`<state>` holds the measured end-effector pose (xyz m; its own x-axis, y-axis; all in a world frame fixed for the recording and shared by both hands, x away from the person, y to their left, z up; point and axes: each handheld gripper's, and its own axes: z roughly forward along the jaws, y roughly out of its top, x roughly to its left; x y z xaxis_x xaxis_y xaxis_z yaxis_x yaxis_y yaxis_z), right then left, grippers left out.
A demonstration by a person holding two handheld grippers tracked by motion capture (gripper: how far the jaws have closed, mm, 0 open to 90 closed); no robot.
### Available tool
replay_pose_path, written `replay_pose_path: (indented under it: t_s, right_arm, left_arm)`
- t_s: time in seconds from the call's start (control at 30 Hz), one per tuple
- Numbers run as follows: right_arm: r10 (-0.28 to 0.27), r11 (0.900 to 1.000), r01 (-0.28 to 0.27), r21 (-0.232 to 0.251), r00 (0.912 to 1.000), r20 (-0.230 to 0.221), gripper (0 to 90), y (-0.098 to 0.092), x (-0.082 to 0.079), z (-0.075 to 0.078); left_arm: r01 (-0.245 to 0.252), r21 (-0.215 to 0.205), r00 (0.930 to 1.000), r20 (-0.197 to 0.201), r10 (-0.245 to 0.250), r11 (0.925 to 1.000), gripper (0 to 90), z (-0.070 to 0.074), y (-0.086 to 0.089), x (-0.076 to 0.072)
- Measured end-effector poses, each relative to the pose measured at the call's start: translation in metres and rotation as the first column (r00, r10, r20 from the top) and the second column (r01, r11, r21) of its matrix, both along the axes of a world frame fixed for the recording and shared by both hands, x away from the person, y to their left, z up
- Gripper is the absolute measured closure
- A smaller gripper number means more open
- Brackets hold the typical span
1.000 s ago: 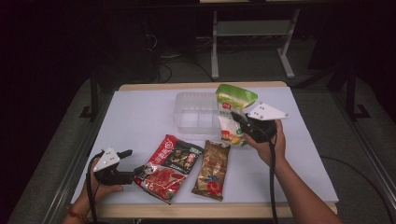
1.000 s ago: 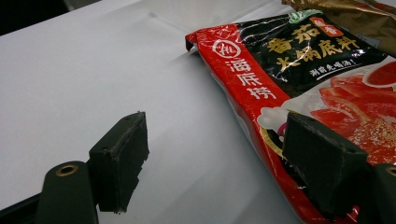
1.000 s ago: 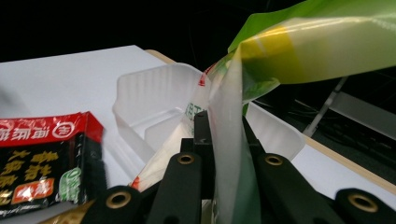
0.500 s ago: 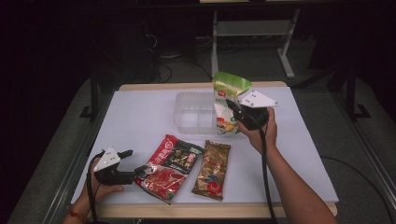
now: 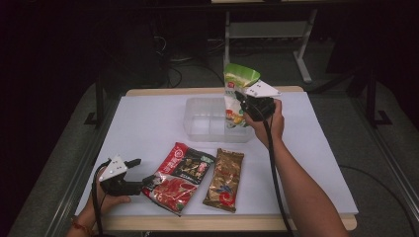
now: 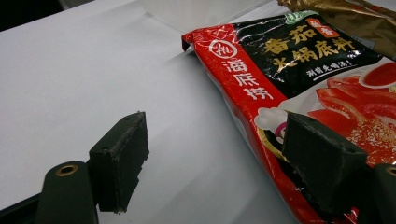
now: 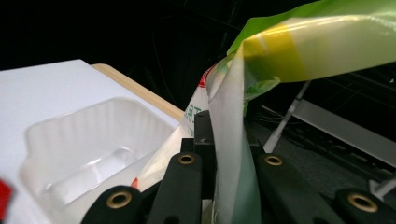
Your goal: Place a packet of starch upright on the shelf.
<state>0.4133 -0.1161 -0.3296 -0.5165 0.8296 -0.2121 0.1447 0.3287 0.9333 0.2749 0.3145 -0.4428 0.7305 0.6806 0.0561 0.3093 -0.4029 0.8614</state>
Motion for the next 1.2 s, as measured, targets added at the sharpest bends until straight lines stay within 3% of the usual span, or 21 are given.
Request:
replay_pose_path:
  t_s: [0.6,1.0,1.2]
  right_arm:
    - [-0.107,0.994,0.106,-0.022,0.9938,-0.030,83.9,0.010,0.043,-0.019]
    - [-0.134,0.991,0.133,-0.022,0.9906,-0.030,83.9,0.014,0.054,-0.023]
    - [-0.124,0.992,0.123,-0.032,0.9920,-0.024,83.9,0.015,0.050,-0.029]
  left_arm:
    - [0.005,-0.024,1.0000,-0.002,-0.005,0.9997,22.3,0.001,0.002,0.002]
    - [0.011,-0.025,0.9999,-0.007,-0.011,0.9996,22.2,0.000,0.001,0.002]
    - [0.013,-0.025,0.9999,-0.006,-0.013,0.9996,22.3,0.001,0.001,0.002]
